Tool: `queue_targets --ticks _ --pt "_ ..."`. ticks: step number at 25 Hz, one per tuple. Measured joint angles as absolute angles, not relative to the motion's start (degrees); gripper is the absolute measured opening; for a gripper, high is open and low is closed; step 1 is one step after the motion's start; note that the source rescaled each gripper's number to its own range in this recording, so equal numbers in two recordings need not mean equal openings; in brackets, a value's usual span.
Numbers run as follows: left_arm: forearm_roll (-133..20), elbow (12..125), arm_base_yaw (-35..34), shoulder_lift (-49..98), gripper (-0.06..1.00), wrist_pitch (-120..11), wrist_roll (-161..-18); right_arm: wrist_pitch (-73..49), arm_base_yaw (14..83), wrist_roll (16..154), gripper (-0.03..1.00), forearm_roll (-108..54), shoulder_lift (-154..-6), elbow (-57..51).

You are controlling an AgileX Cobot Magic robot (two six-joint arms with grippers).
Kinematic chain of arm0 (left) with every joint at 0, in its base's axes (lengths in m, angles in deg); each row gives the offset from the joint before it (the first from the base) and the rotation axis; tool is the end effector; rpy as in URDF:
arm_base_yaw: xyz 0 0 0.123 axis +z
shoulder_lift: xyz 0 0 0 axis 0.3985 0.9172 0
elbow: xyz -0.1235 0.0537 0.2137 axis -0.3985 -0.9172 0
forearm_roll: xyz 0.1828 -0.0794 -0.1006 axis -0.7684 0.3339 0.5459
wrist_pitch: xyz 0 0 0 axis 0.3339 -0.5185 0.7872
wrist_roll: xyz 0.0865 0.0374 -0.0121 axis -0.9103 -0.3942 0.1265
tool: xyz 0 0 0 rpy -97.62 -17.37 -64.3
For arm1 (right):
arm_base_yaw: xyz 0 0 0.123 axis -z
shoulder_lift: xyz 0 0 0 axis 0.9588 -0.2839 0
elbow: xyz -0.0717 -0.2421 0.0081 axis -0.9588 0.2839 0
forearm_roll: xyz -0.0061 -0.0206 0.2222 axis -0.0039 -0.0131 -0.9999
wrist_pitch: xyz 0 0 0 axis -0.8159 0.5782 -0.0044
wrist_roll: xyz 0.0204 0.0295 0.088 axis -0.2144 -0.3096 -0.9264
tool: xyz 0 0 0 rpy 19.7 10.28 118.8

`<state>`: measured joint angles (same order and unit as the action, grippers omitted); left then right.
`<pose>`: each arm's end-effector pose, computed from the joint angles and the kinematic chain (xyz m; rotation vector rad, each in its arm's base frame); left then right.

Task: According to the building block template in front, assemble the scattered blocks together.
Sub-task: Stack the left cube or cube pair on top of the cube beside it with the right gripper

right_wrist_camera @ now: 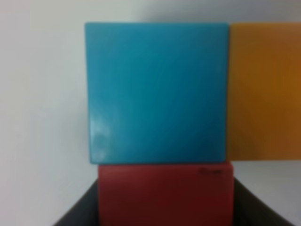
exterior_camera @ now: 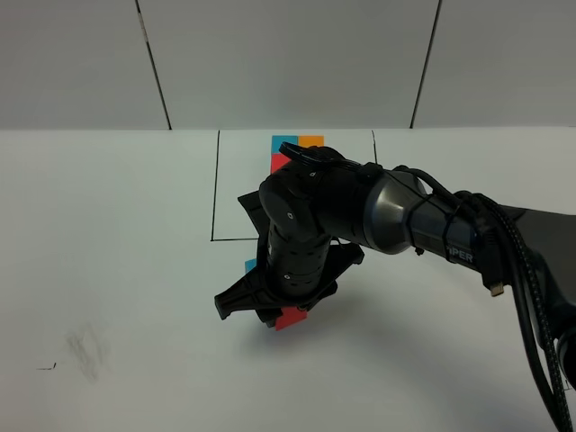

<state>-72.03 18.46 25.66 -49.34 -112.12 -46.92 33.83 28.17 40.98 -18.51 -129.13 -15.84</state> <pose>0.0031 0.0032 0.2635 -0.1847 2.0327 -0.0214 0.2785 0.2812 0.1522 -0.6217 2.9135 0.1475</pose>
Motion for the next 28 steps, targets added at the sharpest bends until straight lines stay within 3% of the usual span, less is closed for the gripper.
queue_targets --ticks 28 --pt "-72.03 18.46 25.66 -49.34 1.00 -112.12 -46.92 38.60 30.46 41.86 0.20 -15.48 -122.60 -15.84"
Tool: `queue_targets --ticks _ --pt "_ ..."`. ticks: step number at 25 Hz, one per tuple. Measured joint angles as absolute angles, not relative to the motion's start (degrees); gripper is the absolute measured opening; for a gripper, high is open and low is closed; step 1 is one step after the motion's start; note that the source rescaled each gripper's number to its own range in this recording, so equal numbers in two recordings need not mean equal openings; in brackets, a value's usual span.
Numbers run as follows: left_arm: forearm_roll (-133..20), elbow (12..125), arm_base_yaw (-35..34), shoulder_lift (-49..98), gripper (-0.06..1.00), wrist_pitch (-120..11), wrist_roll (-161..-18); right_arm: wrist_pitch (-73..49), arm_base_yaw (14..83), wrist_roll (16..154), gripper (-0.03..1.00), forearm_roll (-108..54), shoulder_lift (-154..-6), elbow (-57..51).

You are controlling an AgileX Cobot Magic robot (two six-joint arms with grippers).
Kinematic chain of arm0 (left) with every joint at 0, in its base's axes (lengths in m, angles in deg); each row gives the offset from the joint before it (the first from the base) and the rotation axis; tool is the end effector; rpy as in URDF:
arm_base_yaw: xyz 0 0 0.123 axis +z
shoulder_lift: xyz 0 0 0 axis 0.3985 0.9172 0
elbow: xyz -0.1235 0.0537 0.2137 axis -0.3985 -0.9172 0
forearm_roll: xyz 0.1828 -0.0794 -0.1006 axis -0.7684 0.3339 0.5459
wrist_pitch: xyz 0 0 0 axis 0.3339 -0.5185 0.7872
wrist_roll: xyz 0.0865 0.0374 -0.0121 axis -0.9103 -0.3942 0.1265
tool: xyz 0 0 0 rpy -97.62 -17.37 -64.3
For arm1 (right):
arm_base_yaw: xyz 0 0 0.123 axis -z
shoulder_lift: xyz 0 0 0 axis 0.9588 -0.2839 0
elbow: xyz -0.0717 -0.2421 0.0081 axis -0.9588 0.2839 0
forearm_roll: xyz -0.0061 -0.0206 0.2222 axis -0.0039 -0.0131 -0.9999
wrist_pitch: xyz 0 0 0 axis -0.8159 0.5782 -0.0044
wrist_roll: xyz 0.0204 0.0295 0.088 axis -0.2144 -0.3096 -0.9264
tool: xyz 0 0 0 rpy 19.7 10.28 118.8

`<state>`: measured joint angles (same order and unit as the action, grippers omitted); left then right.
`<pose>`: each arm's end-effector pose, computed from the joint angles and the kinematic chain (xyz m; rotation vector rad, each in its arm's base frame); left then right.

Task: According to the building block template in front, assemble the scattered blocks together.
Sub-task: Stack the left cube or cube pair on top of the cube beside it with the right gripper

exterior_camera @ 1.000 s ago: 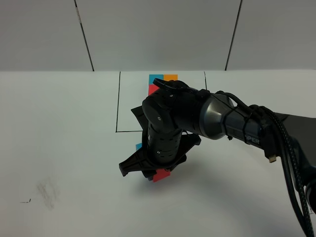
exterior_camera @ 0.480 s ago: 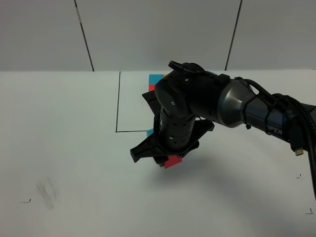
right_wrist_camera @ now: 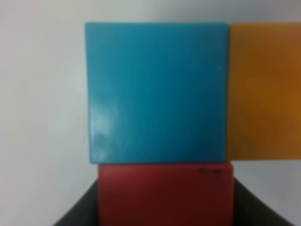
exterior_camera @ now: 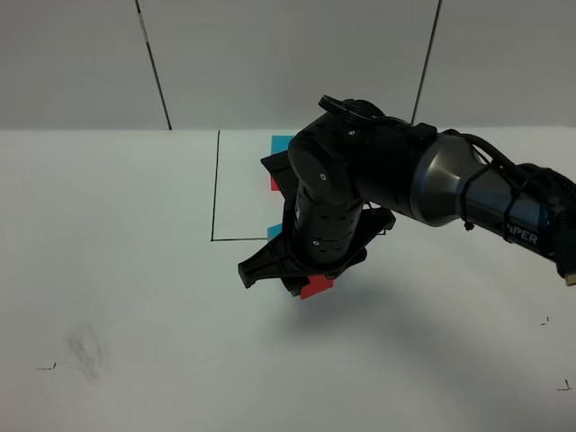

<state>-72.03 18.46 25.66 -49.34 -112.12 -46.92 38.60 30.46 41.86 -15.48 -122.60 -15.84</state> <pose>0.0031 0.0032 0.2635 -0.1847 2.0327 -0.0214 0.2826 0.2575 0.1952 -0.6055 2.8632 0.1014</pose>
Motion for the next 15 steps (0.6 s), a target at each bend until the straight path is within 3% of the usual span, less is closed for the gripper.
queue_targets --ticks 15 --pt "-72.03 18.46 25.66 -49.34 1.00 -112.12 -46.92 42.05 32.26 41.14 0.20 -16.35 -122.33 -15.84"
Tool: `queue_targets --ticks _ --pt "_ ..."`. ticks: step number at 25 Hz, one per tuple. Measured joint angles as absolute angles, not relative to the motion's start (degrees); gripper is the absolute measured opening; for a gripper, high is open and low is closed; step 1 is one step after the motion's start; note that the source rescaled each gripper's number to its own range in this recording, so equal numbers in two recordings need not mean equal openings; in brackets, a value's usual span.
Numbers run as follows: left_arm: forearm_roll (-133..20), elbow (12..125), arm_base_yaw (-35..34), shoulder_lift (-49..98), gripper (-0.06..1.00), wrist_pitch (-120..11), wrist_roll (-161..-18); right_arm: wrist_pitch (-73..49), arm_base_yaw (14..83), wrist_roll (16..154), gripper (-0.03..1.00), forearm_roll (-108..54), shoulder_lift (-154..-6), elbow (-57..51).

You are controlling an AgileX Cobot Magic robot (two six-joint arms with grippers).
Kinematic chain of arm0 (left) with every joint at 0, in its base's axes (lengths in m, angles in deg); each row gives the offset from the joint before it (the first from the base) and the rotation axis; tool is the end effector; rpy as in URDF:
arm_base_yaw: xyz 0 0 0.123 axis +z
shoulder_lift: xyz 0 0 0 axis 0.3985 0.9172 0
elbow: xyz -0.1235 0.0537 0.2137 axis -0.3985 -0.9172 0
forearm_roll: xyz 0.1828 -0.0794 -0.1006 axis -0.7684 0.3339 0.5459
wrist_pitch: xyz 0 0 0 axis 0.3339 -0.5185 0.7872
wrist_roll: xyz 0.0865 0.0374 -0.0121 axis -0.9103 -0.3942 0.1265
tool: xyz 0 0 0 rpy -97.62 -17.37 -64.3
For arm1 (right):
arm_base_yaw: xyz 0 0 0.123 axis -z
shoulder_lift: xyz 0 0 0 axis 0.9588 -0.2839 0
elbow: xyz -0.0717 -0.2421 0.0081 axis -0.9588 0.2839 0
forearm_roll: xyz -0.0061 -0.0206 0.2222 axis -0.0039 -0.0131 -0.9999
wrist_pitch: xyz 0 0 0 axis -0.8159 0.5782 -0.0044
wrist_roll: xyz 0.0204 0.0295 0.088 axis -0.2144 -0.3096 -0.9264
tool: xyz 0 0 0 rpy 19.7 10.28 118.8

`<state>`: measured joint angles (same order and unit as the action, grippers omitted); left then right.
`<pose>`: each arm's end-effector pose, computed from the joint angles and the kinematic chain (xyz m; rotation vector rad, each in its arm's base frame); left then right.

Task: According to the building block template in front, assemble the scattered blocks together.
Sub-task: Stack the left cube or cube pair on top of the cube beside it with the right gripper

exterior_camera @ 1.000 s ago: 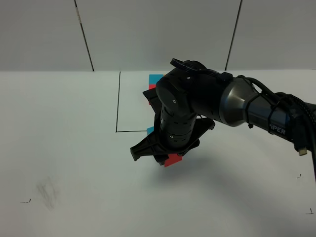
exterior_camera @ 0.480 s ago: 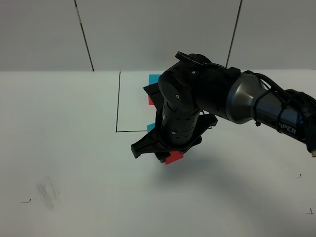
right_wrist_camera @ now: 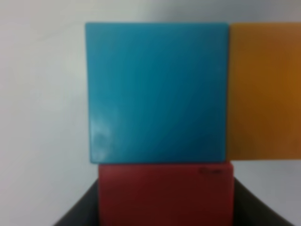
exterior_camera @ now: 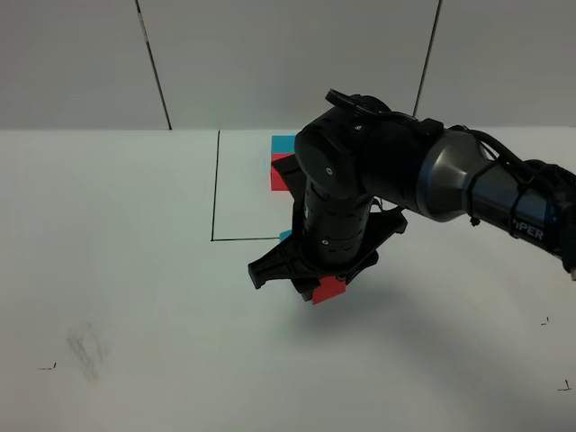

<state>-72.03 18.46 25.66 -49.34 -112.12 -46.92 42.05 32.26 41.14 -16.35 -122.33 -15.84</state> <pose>0.0031 0.0032 0.2635 -0.1847 2.0327 -0.0214 0.2854 0.2454 0.1958 -0.5415 2.9315 0.0742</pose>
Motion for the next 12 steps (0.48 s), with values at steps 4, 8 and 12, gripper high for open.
queue_targets --ticks 4,8,12 --pt "-72.03 18.46 25.66 -49.34 1.00 -112.12 -46.92 42.46 37.49 42.91 0.20 -21.22 -122.06 -15.84" --pt "-72.03 18.46 25.66 -49.34 1.00 -112.12 -46.92 40.91 41.06 47.74 0.20 -29.78 -121.94 -15.84" --pt "-72.03 18.46 25.66 -49.34 1.00 -112.12 -46.92 37.18 40.11 48.97 0.20 -31.20 -121.88 -14.84"
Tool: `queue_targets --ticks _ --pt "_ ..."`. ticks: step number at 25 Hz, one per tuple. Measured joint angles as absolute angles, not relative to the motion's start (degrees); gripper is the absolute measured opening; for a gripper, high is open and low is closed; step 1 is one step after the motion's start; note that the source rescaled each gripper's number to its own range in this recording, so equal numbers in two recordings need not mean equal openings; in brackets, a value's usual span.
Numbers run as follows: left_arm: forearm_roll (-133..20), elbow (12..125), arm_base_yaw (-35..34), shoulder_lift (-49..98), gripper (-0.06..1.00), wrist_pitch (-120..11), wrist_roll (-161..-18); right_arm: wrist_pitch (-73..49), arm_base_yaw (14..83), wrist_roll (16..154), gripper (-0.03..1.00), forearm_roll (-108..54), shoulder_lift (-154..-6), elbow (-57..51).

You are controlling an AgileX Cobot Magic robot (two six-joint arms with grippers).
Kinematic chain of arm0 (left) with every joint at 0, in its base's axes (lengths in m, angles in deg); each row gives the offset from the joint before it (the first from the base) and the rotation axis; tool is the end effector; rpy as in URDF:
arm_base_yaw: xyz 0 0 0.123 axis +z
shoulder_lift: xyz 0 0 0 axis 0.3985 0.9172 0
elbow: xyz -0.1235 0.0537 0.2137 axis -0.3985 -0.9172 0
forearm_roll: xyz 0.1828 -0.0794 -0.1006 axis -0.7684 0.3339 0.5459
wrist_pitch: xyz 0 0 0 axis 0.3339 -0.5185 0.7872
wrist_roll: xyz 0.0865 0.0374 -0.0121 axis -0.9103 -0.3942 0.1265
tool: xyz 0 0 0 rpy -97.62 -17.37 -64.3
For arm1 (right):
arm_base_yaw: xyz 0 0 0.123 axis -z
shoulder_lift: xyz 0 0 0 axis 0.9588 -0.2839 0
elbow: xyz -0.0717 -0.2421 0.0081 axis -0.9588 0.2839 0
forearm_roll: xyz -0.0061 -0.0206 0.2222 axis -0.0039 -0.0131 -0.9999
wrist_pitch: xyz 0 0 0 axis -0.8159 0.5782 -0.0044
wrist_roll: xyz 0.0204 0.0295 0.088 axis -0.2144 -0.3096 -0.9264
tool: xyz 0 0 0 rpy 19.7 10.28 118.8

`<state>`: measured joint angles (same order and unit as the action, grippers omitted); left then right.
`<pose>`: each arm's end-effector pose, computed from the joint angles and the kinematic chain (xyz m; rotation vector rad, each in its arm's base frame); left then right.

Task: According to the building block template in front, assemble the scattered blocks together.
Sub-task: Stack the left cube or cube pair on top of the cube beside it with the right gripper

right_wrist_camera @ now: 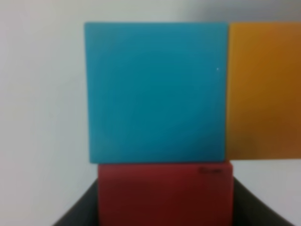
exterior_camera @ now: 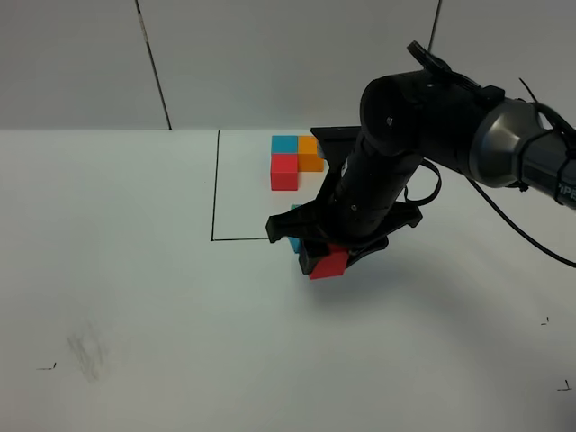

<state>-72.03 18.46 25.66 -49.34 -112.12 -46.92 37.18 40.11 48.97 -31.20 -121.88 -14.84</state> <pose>0.0031 0.0032 0.2635 -0.1847 2.0327 -0.0214 0.3092 0.2247 0.1980 -0.3824 2.9499 0.4113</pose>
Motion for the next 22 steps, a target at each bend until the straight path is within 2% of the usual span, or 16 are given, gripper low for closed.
queue_targets --ticks 5,12,16,22 --pt "-72.03 18.46 25.66 -49.34 1.00 -112.12 -46.92 30.71 38.48 45.08 0.20 -26.32 -121.81 -6.66" --pt "-72.03 18.46 25.66 -49.34 1.00 -112.12 -46.92 15.76 38.48 44.57 0.20 -29.04 -118.78 9.19" --pt "-72.03 18.46 25.66 -49.34 1.00 -112.12 -46.92 12.82 38.48 44.78 0.20 -29.32 -116.39 9.88" --pt "-72.03 18.46 25.66 -49.34 1.00 -112.12 -46.92 12.01 37.51 43.98 0.20 -30.11 -115.85 5.34"
